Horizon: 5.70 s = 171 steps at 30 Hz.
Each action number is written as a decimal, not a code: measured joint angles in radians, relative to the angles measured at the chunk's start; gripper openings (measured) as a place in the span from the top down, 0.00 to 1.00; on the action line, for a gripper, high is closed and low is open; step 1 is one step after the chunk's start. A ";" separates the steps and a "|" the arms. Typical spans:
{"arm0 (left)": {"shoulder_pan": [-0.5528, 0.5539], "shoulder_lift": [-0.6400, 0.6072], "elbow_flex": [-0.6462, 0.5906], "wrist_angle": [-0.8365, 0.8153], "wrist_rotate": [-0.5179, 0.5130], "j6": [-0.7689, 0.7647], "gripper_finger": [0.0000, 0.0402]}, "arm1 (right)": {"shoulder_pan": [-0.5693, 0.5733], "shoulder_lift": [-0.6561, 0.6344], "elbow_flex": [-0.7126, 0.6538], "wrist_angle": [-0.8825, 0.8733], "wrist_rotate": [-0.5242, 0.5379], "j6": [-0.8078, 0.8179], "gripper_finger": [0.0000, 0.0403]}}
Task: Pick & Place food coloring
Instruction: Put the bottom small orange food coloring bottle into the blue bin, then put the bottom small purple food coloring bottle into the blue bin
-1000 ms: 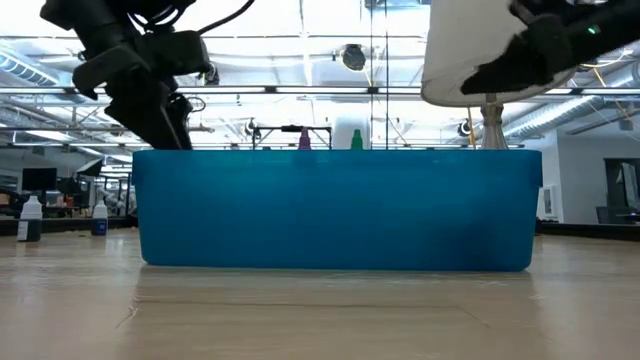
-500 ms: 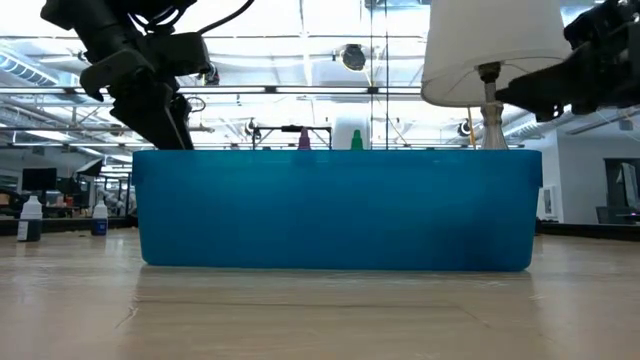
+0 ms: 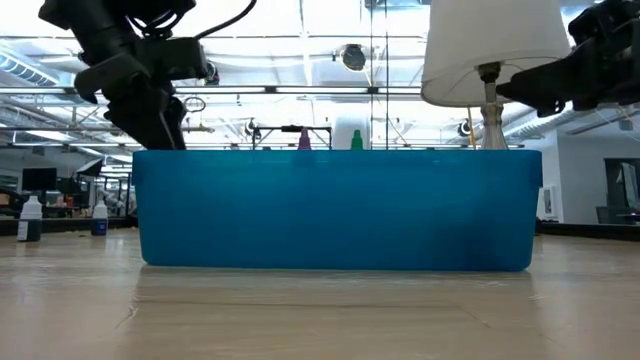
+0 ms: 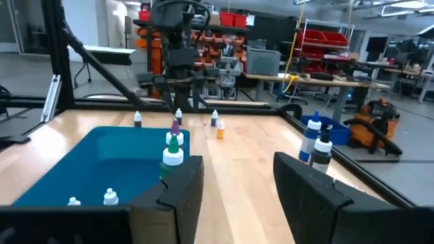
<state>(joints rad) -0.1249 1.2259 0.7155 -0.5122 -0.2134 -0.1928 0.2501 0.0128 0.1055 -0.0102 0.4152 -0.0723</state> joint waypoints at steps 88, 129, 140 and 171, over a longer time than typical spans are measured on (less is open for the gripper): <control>-0.003 0.238 0.126 -0.048 0.036 0.075 0.84 | 0.000 0.011 -0.001 0.043 0.001 0.000 0.59; -0.271 0.784 0.673 -0.169 0.142 -0.004 0.61 | 0.000 0.011 -0.001 0.043 0.001 0.000 0.59; -0.270 0.782 0.764 -0.244 0.135 -0.038 0.47 | 0.000 0.011 -0.001 0.044 0.001 0.000 0.59; -0.437 0.245 0.341 -0.658 0.149 -1.062 0.46 | 0.000 0.011 -0.001 0.043 0.001 0.000 0.59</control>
<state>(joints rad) -0.5620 1.4712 1.0569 -1.1706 -0.0642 -1.2544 0.2503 0.0235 0.1043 0.0331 0.4160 -0.0719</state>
